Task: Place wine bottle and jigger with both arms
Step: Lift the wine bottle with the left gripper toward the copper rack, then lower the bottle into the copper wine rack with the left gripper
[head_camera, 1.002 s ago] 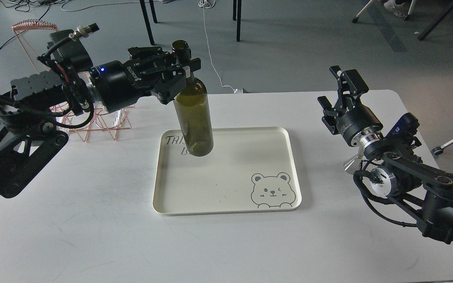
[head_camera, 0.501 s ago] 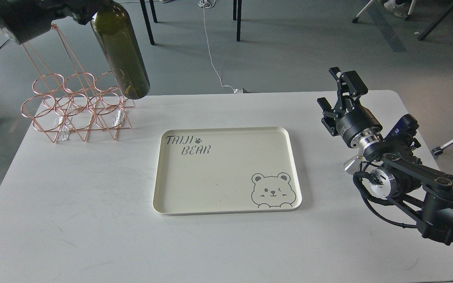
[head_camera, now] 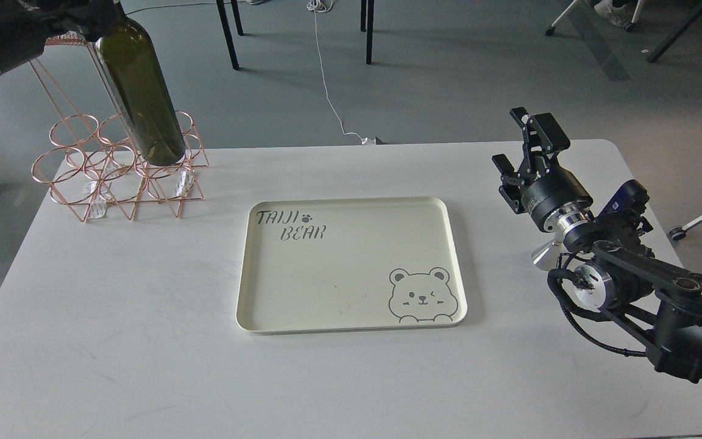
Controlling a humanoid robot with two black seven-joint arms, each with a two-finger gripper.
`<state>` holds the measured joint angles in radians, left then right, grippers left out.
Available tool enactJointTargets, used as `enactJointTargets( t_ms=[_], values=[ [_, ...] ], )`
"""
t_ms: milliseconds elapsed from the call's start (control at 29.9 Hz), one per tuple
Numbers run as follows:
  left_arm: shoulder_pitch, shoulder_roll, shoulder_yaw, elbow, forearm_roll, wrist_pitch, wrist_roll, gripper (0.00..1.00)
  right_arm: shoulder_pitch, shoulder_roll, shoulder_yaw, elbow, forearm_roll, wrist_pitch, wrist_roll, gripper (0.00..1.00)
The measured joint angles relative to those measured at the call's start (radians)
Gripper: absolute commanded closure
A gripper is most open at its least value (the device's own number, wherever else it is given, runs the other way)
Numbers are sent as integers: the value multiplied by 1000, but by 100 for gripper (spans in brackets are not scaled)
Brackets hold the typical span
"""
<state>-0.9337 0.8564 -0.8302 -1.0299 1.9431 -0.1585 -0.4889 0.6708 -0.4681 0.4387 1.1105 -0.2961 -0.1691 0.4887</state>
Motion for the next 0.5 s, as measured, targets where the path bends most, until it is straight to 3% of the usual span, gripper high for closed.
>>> enactJointTargets(
  t_ms=[501],
  values=[
    [2,-26,2,59,0,2,0,83,-3,2,-2,0,-2,-1,0,1]
  ],
)
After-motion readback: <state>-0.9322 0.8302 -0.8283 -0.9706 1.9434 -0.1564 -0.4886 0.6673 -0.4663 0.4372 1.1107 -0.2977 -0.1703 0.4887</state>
